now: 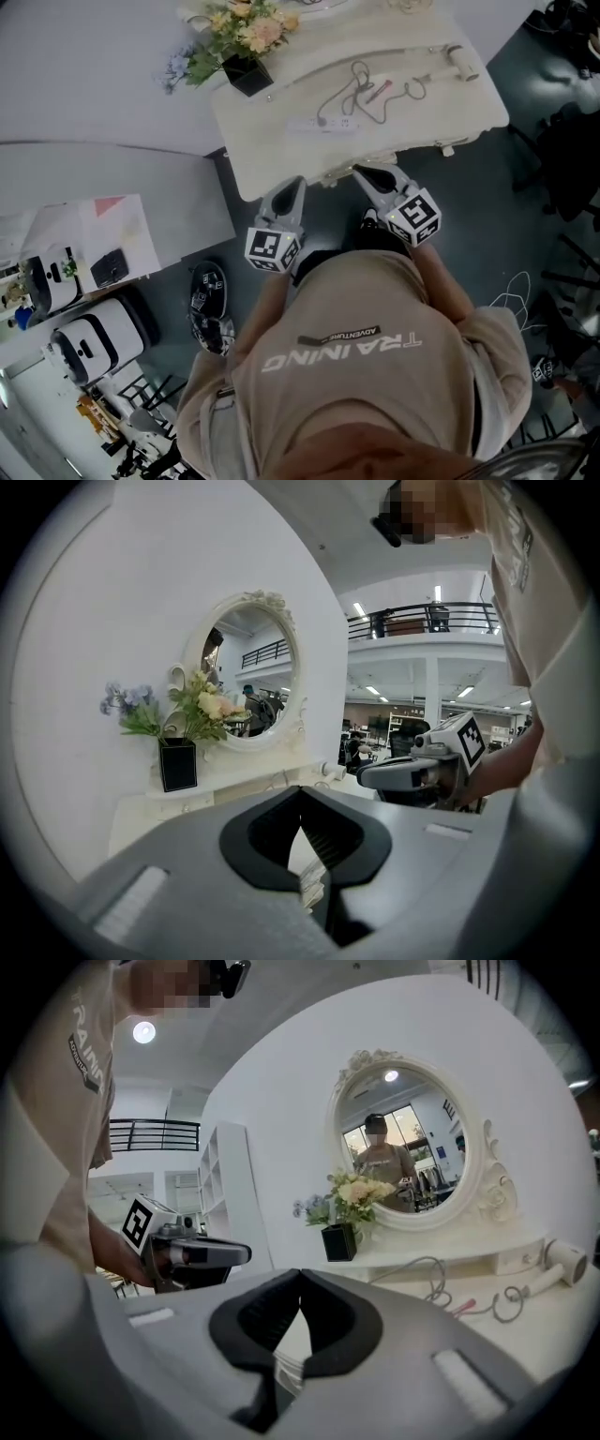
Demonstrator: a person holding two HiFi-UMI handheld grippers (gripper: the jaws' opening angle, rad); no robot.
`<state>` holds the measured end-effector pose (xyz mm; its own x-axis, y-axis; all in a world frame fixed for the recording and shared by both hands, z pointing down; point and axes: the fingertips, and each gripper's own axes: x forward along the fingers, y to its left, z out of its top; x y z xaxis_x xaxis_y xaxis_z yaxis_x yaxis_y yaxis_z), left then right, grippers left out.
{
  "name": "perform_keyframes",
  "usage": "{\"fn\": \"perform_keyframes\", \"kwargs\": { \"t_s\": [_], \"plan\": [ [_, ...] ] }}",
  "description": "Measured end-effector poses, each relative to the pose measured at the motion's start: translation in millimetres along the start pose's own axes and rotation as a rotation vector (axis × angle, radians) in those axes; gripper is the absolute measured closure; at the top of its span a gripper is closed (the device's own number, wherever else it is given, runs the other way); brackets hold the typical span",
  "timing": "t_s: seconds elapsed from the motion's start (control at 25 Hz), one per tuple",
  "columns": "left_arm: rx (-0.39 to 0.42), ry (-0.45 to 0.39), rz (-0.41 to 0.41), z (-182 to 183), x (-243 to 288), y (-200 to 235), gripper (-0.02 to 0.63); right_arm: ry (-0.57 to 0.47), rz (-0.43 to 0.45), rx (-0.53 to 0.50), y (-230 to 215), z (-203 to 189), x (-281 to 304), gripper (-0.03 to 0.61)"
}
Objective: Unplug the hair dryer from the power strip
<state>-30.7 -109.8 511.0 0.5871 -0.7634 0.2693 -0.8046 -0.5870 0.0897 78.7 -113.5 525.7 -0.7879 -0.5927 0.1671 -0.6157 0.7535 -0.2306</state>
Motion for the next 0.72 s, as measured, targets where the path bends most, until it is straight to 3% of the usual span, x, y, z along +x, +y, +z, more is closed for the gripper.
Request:
{"fn": "perform_keyframes", "kwargs": {
  "t_s": [0.32,0.52,0.72],
  "plan": [
    [-0.030,0.065,0.016,-9.5,39.7,12.6,0.607,0.031,0.051,0.035,-40.1,-7.5,24.8,0.575],
    [-0.032,0.068,0.011,-11.0,58.8,35.2,0.607,0.042,0.029,0.045,-55.1,-11.2,41.3,0.574],
    [-0.047,0.087,-0.048,-23.4,81.0,62.0,0.607,0.071,-0.026,0.024,-69.8,-4.7,61.4,0.575]
  ]
}}
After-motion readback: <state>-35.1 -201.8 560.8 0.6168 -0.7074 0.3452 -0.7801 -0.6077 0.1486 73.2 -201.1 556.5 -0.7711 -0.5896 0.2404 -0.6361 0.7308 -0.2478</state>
